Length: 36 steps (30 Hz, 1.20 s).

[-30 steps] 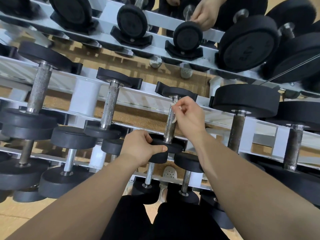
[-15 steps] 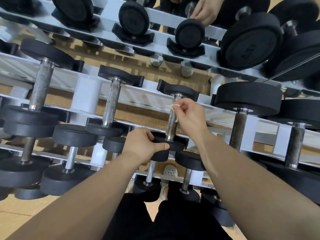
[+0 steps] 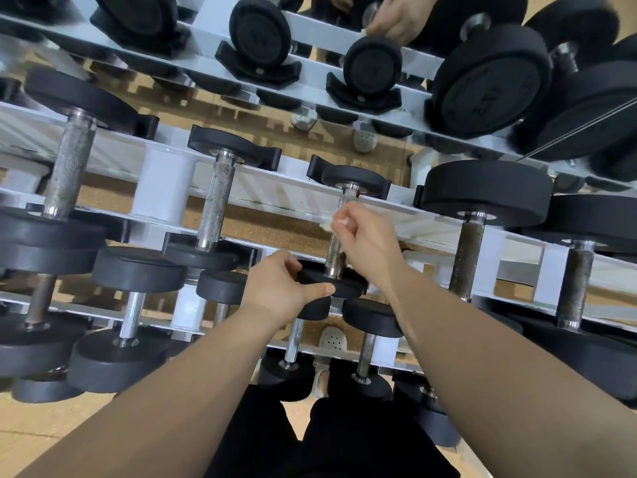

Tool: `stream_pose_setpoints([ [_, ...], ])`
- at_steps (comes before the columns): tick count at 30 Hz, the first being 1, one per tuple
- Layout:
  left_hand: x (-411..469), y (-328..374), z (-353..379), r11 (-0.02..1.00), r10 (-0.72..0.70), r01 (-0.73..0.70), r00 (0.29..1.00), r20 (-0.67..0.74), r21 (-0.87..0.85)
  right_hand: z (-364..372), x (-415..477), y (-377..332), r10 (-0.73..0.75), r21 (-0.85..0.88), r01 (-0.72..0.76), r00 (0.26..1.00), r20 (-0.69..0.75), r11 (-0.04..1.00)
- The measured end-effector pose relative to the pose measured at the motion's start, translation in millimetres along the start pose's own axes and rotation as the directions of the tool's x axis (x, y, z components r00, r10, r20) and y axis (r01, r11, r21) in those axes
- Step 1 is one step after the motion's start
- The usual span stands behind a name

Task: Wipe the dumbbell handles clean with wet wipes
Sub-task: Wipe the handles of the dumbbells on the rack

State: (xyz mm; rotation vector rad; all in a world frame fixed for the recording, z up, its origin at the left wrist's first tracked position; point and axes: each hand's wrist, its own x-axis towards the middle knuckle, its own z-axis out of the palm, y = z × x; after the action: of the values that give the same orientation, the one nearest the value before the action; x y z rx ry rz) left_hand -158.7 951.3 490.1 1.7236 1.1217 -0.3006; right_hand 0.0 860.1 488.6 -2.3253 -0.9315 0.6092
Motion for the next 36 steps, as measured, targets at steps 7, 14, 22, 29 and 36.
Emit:
stream_pose_setpoints([
  [7,-9.7,9.8,14.8,0.998,-0.034,0.033,0.999,0.016,0.056,-0.1,-22.1,8.7,-0.025,-0.092,0.018,0.997,-0.078,0.996],
  [14,-23.1,15.0,50.9,0.991,-0.066,0.055,0.994,-0.088,-0.120,-26.5,-2.7,4.4,-0.013,-0.119,0.008,0.999,-0.039,0.993],
  [22,-25.4,15.4,62.3,0.985,-0.056,0.034,0.990,-0.126,-0.166,-23.4,-23.4,1.1,-0.168,-0.344,0.183,0.983,0.074,0.921],
  [29,-25.6,14.3,60.5,0.988,-0.047,0.028,0.991,-0.125,-0.152,-34.9,9.4,0.6,-0.215,-0.447,0.260,0.965,0.150,0.856],
  [36,-19.5,11.9,54.7,0.989,-0.040,0.029,0.997,-0.072,-0.146,-21.5,-31.9,8.2,-0.237,-0.366,0.296,0.951,0.200,0.882],
])
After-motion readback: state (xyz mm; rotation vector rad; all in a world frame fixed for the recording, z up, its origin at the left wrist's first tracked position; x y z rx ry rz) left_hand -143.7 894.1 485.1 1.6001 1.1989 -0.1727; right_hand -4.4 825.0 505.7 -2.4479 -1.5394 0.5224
